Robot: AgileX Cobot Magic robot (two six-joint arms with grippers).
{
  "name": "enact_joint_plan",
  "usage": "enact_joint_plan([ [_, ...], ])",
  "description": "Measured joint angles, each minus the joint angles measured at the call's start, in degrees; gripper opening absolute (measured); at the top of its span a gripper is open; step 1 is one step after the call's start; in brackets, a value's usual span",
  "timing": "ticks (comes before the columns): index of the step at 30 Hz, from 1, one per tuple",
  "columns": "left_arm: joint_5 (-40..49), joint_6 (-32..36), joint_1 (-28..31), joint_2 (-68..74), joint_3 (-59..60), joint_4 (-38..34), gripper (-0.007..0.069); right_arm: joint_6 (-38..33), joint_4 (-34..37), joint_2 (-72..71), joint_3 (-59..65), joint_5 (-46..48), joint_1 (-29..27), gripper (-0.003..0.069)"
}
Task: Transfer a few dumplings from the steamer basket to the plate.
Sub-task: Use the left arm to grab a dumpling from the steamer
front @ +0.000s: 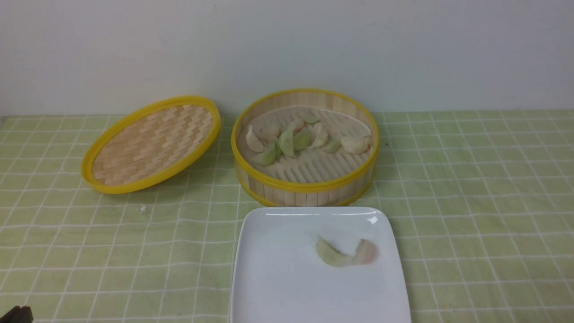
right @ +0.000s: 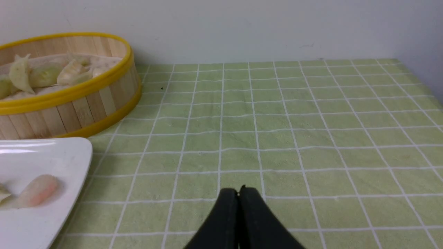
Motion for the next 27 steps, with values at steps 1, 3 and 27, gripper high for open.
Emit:
enact_joint_plan([
  [1, -1.54, -1.09, 0.0, 0.0, 0.02, -1.26, -0.0006, 0.0, 0.0, 0.0, 0.0, 0.0, 0.0, -0.0014],
  [3, -5.71, -3.71, 0.0, 0.0, 0.02, -5.18, -0.0006, 0.0, 0.0, 0.0, 0.0, 0.0, 0.0, -0.0014],
  [27, -11.25, -21.15, 0.0, 10.19, -28.66, -14.66, -0.0006, 10.35, 28.78, 0.0, 0.49, -26.49, 0.09, -0.0014],
])
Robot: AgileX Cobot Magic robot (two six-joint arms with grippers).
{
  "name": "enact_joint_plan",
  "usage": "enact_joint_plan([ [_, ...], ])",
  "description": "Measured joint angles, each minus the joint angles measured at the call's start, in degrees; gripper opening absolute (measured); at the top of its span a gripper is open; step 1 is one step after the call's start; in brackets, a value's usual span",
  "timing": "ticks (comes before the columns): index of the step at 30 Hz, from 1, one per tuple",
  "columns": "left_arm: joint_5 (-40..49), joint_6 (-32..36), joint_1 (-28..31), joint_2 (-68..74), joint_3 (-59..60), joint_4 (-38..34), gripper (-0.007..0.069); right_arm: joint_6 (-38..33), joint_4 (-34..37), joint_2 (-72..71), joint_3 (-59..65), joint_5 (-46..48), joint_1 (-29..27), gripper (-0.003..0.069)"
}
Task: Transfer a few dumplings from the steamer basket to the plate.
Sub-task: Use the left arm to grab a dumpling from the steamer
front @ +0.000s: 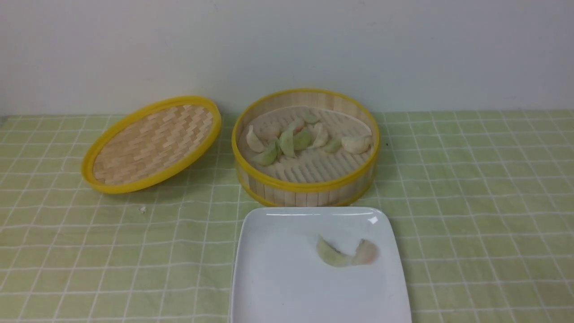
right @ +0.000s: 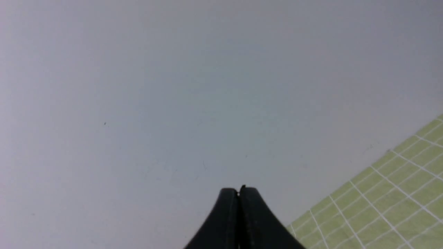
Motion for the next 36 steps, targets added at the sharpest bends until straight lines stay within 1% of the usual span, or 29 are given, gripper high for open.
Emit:
enact_joint_plan([
  [1, 4.59, 0.04, 0.0, 2.68, -3.38, 1.32, -0.0006, 0.28, 0.45, 0.0, 0.0, -0.68, 0.0, -0.0014],
  [3, 18.66, 2.09, 0.0, 11.04, -13.12, 2.76, -0.0006, 1.09, 1.54, 0.0, -0.23, -0.74, 0.02, -0.0014],
  [4, 21.33, 2.47, 0.0, 11.83, -14.89, 2.77, -0.0006, 1.09, 1.54, 0.0, -0.38, -0.42, 0.02, -0.0014],
  [5, 31.47, 6.72, 0.0, 19.22, -21.64, 3.04, -0.0006, 1.27, 1.62, 0.0, -3.18, 3.75, 0.2, -0.0014],
  [6, 36.33, 8.92, 0.0, 22.56, -24.68, 2.82, -0.0006, 0.98, 0.88, 0.0, -5.93, 8.01, 0.47, -0.0014],
  [7, 37.43, 9.47, 0.0, 23.4, -25.41, 2.78, -0.0006, 0.98, 0.88, 0.0, -5.93, 8.01, 0.47, -0.0014],
  [8, 45.49, 13.84, 0.0, 30.12, -30.49, 1.86, -0.0006, -0.42, -0.78, 0.64, -11.38, 14.34, 0.76, -0.0014],
  [10, 52.18, 18.9, 0.0, 38.29, -35.13, -0.06, -0.0006, -2.59, -2.72, 3.15, -18.37, 22.6, 1.22, -0.0014],
  [11, 54.22, 21.35, 0.0, 42.13, -36.91, -1.37, -0.0006, -3.92, -3.65, 5.83, -23.18, 28.76, 1.42, -0.0014],
  [15, 55.98, 29.54, -1.12, 56.05, -42.68, -5.95, -0.0006, -9.95, -5.12, 17.11, -37.78, 48.73, 1.85, -0.0014],
  [18, 55.98, 31.27, -3.72, 63.28, -46.95, -6.05, -0.0006, -15.97, -5.6, 24.91, -45.93, 60.13, 1.85, -0.0014],
  [21, 55.92, 31.73, -7.4, 71.71, -52.37, -3.8, -0.0006, -20.26, -5.76, 30.71, -50.74, 66.19, 1.85, -0.0014],
  [25, 55.92, 31.84, -11.93, 83.05, -61.6, -0.26, -0.0006, -21.83, -5.15, 34.94, -52.75, 69.34, 1.85, -0.0014],
  [29, 55.92, 32.1, -13.88, 90.62, -68.47, 1.5, -0.0006, -22.08, -4.65, 35.59, -52.75, 70.15, 1.85, -0.0014],
  [32, 55.51, 34.6, -15.59, 97.5, -75.12, 5.0, -0.0006, -22.08, -4.46, 35.59, -52.75, 70.32, 1.85, -0.0014],
  [36, 54.8, 34.99, -16.96, 103.58, -79.89, 8.5, 0.0008, -22.08, -4.35, 35.59, -52.75, 70.32, 1.85, -0.0014],
])
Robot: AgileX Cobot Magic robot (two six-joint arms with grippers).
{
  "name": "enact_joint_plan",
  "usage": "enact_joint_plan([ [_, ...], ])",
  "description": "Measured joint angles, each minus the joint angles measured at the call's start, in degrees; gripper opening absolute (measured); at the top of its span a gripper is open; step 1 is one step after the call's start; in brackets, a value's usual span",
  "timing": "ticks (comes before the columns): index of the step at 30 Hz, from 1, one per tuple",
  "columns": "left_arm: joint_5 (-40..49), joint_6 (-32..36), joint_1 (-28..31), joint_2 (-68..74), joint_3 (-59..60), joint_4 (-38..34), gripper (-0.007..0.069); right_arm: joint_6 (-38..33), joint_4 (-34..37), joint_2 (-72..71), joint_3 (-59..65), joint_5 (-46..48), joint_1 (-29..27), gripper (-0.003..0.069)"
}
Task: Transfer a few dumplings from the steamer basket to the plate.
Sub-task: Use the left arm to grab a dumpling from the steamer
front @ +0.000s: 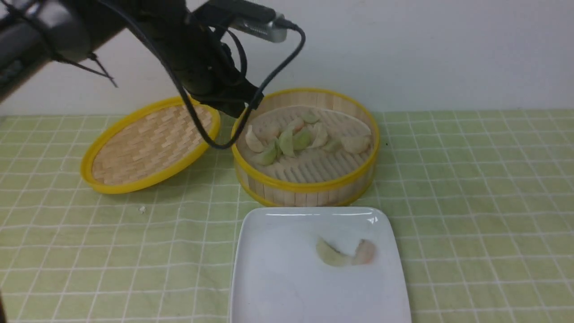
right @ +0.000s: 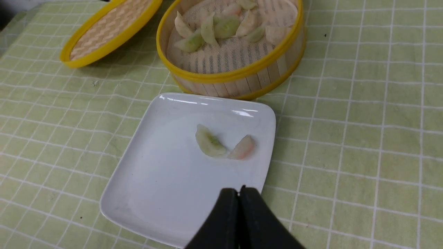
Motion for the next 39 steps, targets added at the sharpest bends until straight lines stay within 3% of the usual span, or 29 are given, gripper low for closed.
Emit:
enact_joint_plan([
  [5, -7.16, 0.0, -1.34, 8.44, -3.93, 3.77, 0.0111, 0.0, 0.0, 0.0, 0.0, 0.0, 0.0, -0.0014],
  [11, -15.81, -0.05, -1.34, 13.69, -4.18, 7.28, 0.0325, 0.0, -0.05, 0.0, 0.0, 0.0, 0.0, -0.0014],
  [15, -18.08, -0.36, -1.34, 16.28, -4.37, 8.15, 0.0397, 0.0, -0.11, 0.0, 0.0, -0.06, 0.0, -0.0014],
  [23, -18.94, -0.68, -1.34, 19.5, -4.37, 8.53, 0.0383, 0.0, -0.33, 0.0, 0.0, -1.53, 0.0, -0.0014],
  [27, -19.94, -2.07, -1.34, 20.41, -4.52, 8.73, 0.0253, 0.0, -0.33, 0.0, 0.0, -1.69, 0.0, -0.0014],
  [32, -19.09, -2.41, -1.34, 20.41, -5.27, 8.66, 0.0204, -0.01, -0.37, 0.0, 0.0, -1.69, 0.0, -0.0014],
  [39, -7.95, -2.53, -1.44, 15.69, -9.56, 8.66, 0.0176, -0.01, -0.37, 0.0, 0.0, -1.49, 0.0, -0.0014],
])
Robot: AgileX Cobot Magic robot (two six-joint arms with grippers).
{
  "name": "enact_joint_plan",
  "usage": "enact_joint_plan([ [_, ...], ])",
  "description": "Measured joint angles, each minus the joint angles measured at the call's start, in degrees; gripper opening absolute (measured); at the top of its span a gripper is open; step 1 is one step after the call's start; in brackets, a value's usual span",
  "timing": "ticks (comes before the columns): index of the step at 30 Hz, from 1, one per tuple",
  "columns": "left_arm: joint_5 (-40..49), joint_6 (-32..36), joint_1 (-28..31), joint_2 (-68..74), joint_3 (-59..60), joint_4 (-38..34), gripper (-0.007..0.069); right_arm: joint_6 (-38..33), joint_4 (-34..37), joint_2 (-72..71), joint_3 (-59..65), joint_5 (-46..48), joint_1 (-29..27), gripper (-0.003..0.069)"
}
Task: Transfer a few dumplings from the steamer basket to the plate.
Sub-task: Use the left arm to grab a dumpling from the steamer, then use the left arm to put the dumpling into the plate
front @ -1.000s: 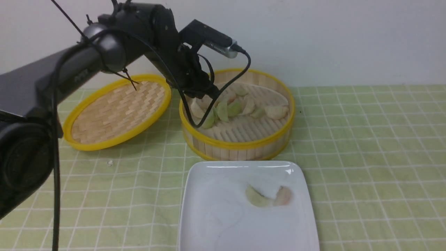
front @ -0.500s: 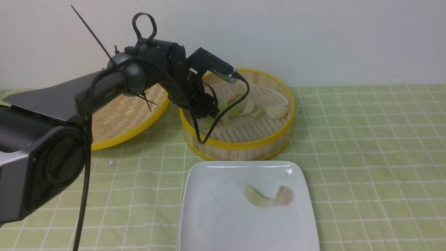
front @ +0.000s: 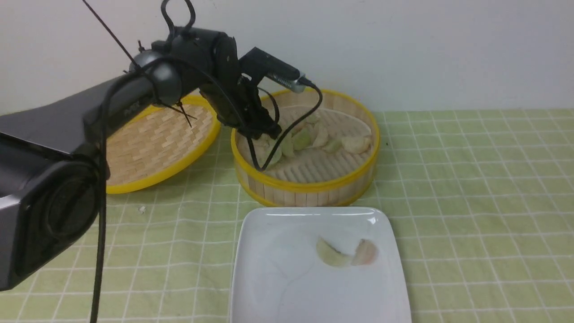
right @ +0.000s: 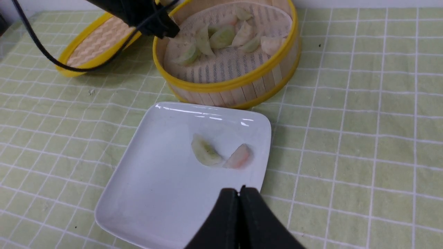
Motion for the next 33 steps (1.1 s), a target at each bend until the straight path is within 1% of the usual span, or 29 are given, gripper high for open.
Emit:
enact_joint_plan([
  [1, 2.21, 0.0, 0.0, -1.92, -1.07, 0.0, 0.0176, 0.0, 0.0, 0.0, 0.0, 0.03, 0.0, -0.0014],
  [2, 2.61, 0.0, 0.0, -1.92, -1.26, 0.0, 0.0176, 0.0, 0.0, 0.0, 0.0, 0.03, 0.0, -0.0014],
  [3, 5.79, 0.0, 0.0, -4.28, -2.54, -0.32, 0.0175, 0.0, 0.0, 0.0, 0.0, 0.07, 0.0, -0.0014],
  [4, 6.19, 0.0, 0.0, -4.88, -2.68, -0.48, 0.0174, 0.0, 0.0, 0.0, 0.0, 0.07, 0.0, -0.0014],
  [5, 9.75, 0.0, 0.0, -7.38, -3.57, -1.69, 0.0172, 0.0, 0.0, 0.0, 0.0, 0.07, 0.0, -0.0014],
  [9, 17.53, 0.12, 0.0, -13.23, -3.96, -6.7, 0.0172, 0.0, 0.0, 0.0, 0.0, 0.51, 0.0, -0.0014],
  [11, 19.3, 0.49, 0.0, -14.73, -4.08, -9.29, 0.0172, 0.0, 0.0, 0.0, 0.0, 0.93, 0.0, -0.0014],
  [14, 20.33, 2.58, -0.48, -16.92, -4.05, -15.58, 0.0172, 0.0, -0.07, 0.0, 0.05, 1.1, 0.0, -0.0014],
  [17, 20.33, 3.04, -1.48, -17.83, -2.79, -17.04, 0.0172, 0.0, -0.02, 0.0, 0.27, 1.1, 0.0, -0.0014],
  [21, 20.38, 2.95, -5.19, -19.03, 3.01, -16.45, 0.0172, 0.0, 0.04, 0.0, 1.77, 1.29, 0.0, -0.0014],
  [23, 20.33, 2.71, -8.89, -19.0, 9.77, -15.25, 0.0172, 0.0, 0.16, 0.0, 2.8, 1.69, 0.0, -0.0014],
  [24, 20.38, 2.71, -9.13, -18.96, 10.67, -15.12, 0.0172, 0.0, 0.16, 0.0, 2.87, 1.75, 0.0, -0.0014],
  [26, 20.38, 2.65, -11.64, -17.64, 14.97, -14.51, 0.0172, 0.0, 0.17, 0.0, 3.35, 2.35, 0.0, -0.0014],
  [33, 19.33, 2.48, -14.51, -9.03, 17.63, -13.77, 0.0171, -0.05, 0.43, 0.0, 3.77, 2.78, 0.0, -0.0014],
])
